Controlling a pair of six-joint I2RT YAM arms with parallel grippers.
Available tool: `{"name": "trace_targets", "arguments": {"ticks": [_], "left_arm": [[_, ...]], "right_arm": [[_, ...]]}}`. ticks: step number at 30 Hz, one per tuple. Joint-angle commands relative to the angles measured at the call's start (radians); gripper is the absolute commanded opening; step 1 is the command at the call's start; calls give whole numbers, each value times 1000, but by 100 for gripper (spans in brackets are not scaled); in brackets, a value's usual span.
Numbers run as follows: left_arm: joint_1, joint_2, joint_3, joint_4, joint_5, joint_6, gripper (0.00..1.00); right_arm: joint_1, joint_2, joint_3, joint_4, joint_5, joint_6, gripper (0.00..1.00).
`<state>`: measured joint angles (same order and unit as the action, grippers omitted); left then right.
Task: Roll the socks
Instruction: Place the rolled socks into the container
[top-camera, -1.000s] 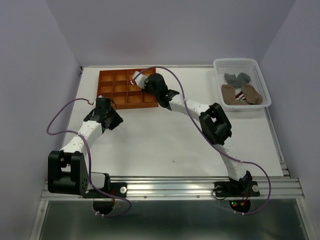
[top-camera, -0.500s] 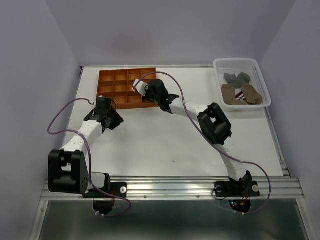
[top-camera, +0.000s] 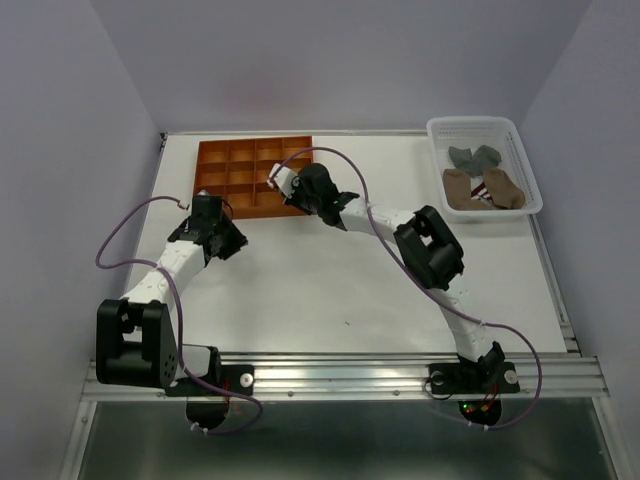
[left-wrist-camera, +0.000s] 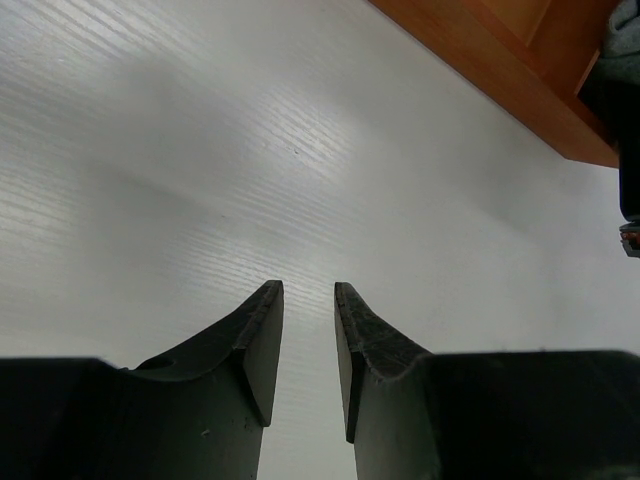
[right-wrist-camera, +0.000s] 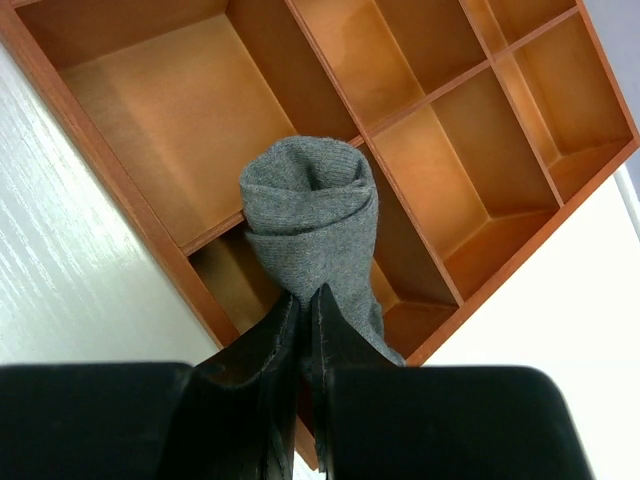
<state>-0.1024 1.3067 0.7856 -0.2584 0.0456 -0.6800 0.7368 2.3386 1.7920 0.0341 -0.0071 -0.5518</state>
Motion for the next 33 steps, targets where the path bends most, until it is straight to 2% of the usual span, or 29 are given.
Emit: {"name": "trace_targets", "arguments": {"ticks": [1,8,14,20,21,24,33], "left_arm": [[9,-9,15,19,7,19,38],[12,-6,14,24,11,20,38],[13,-1,18,28,16,19,38],[13,8,27,30,20,20,38],[13,9,27,34,26,20,38],[13,16,30,45,33,19,39],[13,19,40,62,51,17,38]], "right_arm": [[-2,2,-11,-82,-42,61,1],[-2,13,21,-112,-37,110,1],[-20,22,121,-249,-120,275,2],[-20,60,175,-306,-91,320,6],[-20,62,179,-304,-85,323,12],[-30,59,188,-306,-76,328,14],[-30,-19,225,-321,-116,325,38]]}}
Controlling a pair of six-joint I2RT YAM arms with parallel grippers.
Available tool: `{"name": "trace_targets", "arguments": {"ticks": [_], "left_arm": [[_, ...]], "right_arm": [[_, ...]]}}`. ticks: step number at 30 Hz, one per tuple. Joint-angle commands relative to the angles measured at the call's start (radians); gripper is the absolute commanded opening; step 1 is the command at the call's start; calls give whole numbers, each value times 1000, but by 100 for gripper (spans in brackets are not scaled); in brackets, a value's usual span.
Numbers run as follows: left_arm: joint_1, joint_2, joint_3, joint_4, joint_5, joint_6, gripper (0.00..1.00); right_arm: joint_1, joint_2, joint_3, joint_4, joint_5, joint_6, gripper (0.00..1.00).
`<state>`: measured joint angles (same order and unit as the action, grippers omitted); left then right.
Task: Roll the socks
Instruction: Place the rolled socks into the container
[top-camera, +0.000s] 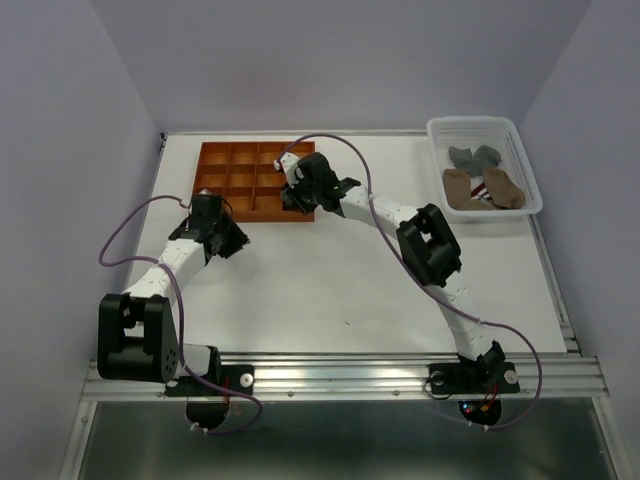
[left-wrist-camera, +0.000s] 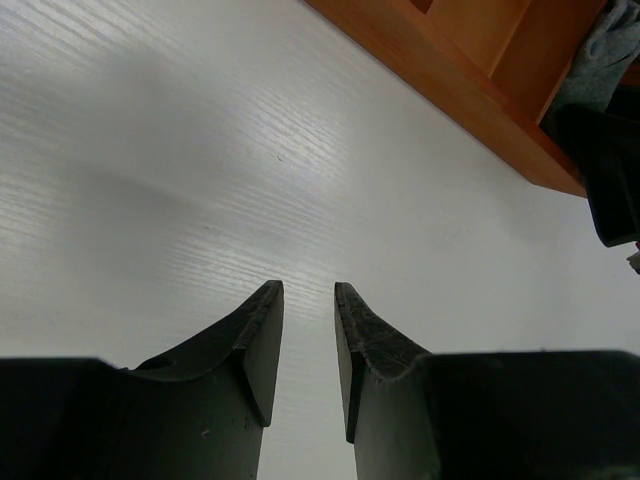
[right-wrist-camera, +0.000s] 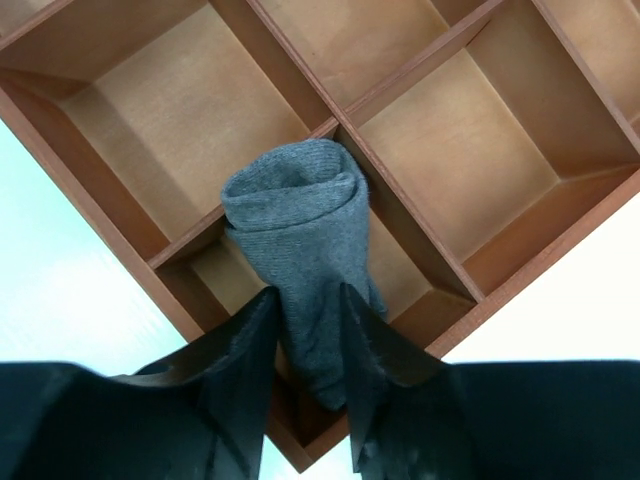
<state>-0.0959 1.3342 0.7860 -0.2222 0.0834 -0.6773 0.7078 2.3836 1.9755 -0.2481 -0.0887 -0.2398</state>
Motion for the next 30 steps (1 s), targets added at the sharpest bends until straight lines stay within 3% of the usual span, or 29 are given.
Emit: {"name": "trace_targets", "arguments": {"ticks": [1,10,14,15,16,18,23,30], "left_arm": [[7,-13,41,26,15,15,38],[7,-23,41,30,24,16,39],[7,-17,42,32,26,16,39],[7,-17,44,32,26,15,39],[7,-15,45,32,26,15,39],[7,-13,47,32,26,15,39],[7,-4,53,32,24,16,39],[7,17,53,40,33,21,39]], "right_arm": [[-1,-73,39,-42,-54,10,40],[-1,-147,11,-48,-78,11,54],[-1,-165,19,-46,-128,22,55],[-1,-167,25,-46,-123,28,52],[-1,-159,37,-46,-99,33,34],[-1,-147,51,-48,-63,50,14],[-1,-77,104,-46,-3,63,7],[-1,3,174,-46,-20,39,6]]}}
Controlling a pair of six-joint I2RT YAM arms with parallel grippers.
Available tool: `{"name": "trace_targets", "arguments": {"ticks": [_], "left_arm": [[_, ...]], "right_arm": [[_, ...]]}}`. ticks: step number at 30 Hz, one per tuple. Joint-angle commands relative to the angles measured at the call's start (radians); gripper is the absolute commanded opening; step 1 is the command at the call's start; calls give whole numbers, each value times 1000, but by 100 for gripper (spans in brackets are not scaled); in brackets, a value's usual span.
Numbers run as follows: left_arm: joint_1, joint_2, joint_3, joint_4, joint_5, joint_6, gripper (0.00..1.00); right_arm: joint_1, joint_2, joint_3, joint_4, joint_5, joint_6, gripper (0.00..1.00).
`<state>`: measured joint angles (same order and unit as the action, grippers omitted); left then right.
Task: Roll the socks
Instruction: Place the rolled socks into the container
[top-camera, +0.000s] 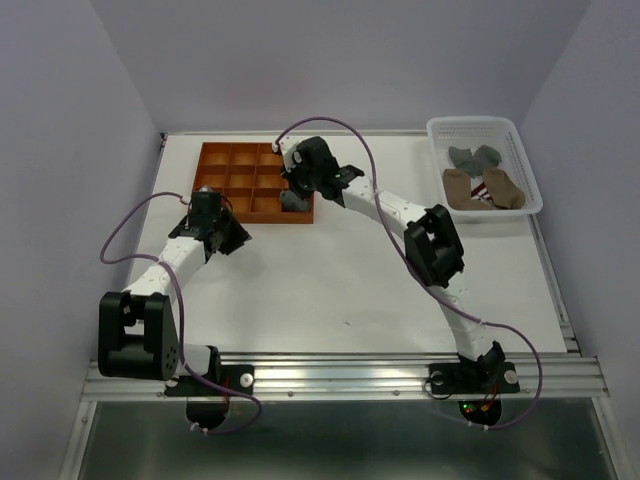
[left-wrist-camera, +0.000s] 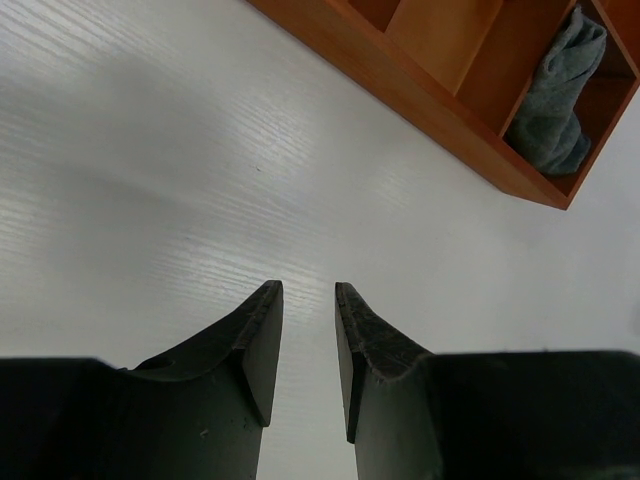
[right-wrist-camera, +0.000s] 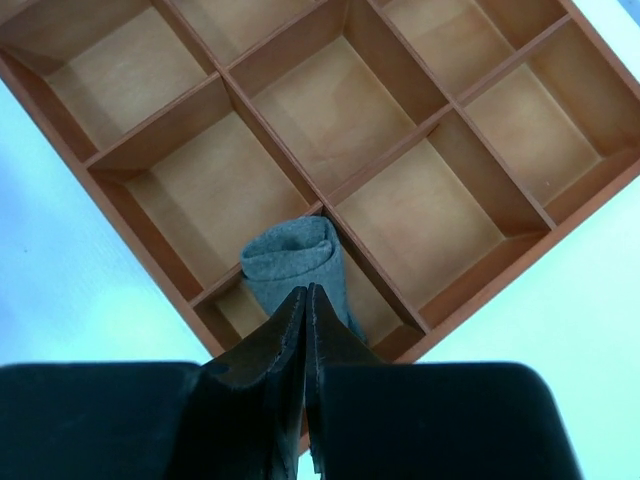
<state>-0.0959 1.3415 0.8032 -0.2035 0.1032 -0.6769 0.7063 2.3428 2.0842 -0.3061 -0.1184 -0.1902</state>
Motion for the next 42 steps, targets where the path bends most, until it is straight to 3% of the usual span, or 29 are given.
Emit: {"name": "trace_targets", "arguments": {"ticks": [1,22,34,40,42], "left_arm": [[7,13,37,22,15,22,39],[8,53,28,42,46,23,39],[8,50,25,49,52,23,39],[7,2,79,44,36,20,40],[7,-34,97,38,14,19,45]], "right_arm": [[1,65,77,7,13,-14,6],[1,150,79,12,-158,-46,6],[1,130,96,9,-35,-55,8],[-8,-26,110,25,161,18,18],[-19,-91,70,44,256,69,23]]}}
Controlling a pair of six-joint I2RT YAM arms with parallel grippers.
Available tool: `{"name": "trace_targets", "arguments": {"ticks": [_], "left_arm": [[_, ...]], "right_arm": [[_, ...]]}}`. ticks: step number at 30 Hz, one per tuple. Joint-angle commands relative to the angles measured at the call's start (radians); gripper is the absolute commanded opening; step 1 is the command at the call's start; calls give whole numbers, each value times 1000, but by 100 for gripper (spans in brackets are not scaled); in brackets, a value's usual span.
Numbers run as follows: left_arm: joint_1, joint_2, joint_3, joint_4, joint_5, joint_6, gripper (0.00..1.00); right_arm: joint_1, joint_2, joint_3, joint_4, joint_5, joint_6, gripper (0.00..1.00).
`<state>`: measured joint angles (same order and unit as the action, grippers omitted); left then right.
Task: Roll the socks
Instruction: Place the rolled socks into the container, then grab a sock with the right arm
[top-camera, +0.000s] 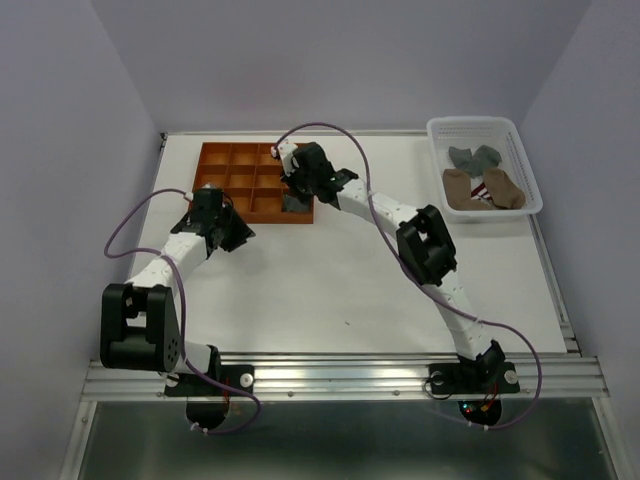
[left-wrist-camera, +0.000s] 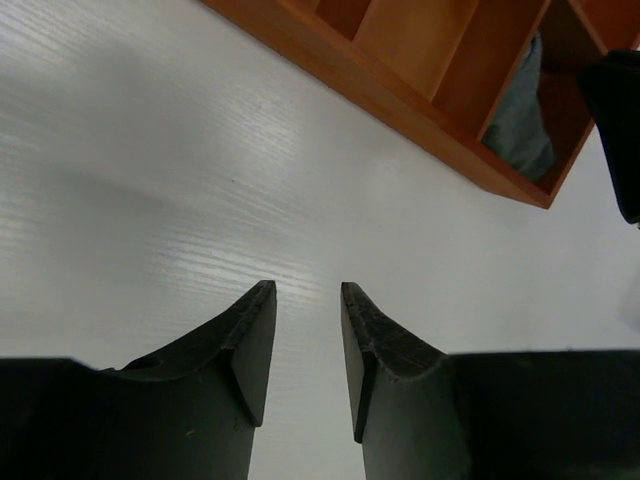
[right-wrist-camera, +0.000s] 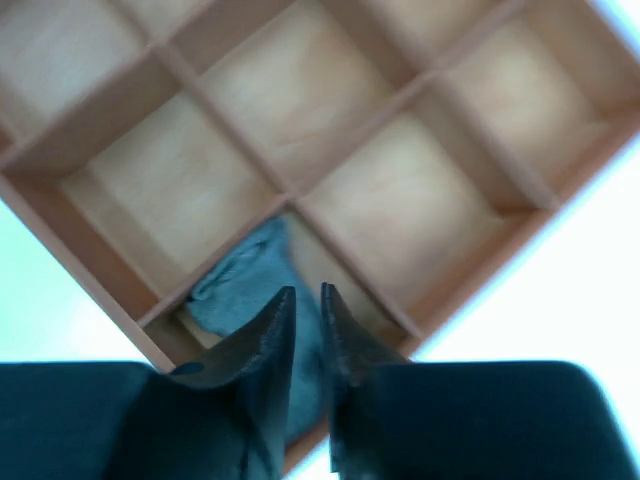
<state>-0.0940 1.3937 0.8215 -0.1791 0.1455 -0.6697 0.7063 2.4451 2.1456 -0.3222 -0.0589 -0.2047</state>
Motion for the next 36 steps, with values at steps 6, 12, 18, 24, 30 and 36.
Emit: {"name": "trace_targets", "arguments": {"ticks": [6,12,18,24,30,36], "left_arm": [[5,-165,156,-28,-110,18,74],[5,-189,235,-72,-179,25,99],[5,-179,289,-83,-224,30,99],[5,-154,291,-62,-222,38,99],[5,-98,291,-56,-216,50,99],[5,-44,309,-66,-231,53,99]], "right_arm": [[-114,-526,-356,216,304,200,84],[-316,-739,-593,215,418,316,100],[-625,-756,-653,192,334,413,100],[-723,-531,-509,178,320,387,100],[-806,-212,-195,109,281,441,100],[-806,27,39,57,304,401,100]]}}
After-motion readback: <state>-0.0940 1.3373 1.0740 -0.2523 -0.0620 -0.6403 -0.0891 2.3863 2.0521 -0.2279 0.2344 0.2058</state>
